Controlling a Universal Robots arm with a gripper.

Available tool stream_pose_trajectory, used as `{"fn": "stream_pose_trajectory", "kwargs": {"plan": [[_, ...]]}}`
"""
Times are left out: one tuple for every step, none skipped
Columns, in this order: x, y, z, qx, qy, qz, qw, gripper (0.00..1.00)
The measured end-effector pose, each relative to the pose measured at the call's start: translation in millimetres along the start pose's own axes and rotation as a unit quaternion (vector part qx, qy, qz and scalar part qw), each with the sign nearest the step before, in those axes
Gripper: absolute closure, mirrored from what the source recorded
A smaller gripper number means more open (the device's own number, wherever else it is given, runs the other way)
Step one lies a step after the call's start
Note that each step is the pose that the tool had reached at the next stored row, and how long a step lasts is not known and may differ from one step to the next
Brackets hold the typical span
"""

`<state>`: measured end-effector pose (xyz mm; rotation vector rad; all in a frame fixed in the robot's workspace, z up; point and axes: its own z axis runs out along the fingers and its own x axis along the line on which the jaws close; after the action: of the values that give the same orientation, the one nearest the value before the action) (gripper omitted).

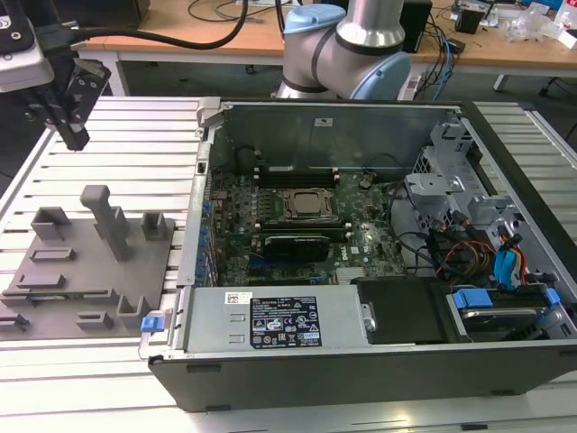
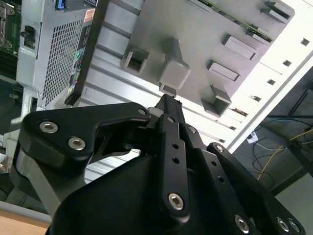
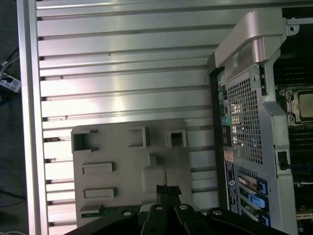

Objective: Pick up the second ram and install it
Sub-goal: 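Reach for the second ram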

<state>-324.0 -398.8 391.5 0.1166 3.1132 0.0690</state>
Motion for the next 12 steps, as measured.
{"fn": "stream_pose_trajectory", "kwargs": {"plan": [[2.8, -0.2, 0.0, 0.0, 0.0, 0.0, 1.0, 0.89], [5.6, -0.4, 0.0, 0.0, 0.0, 0.0, 1.0, 0.89], [8.0, -0.6, 0.0, 0.0, 0.0, 0.0, 1.0, 0.89], [10.4, -0.8, 0.0, 0.0, 0.0, 0.0, 1.0, 0.89], [13.7, -1.0, 0.0, 0.0, 0.0, 0.0, 1.0, 0.89], [14.9, -1.1, 0.1, 0.0, 0.0, 0.0, 1.0, 0.89], [16.2, -1.2, 0.1, 0.0, 0.0, 0.0, 1.0, 0.89], [17.8, -1.4, 0.1, 0.0, 0.0, 0.0, 1.0, 0.89], [18.9, -1.4, 0.1, 0.0, 0.0, 0.0, 1.0, 0.89], [21.6, -1.7, 0.1, 0.0, 0.0, 0.0, 1.0, 0.89], [23.9, -1.8, 0.2, 0.0, 0.0, 0.0, 1.0, 0.89], [26.1, -2.0, 0.3, 0.0, 0.0, 0.0, 1.0, 0.89]]}}
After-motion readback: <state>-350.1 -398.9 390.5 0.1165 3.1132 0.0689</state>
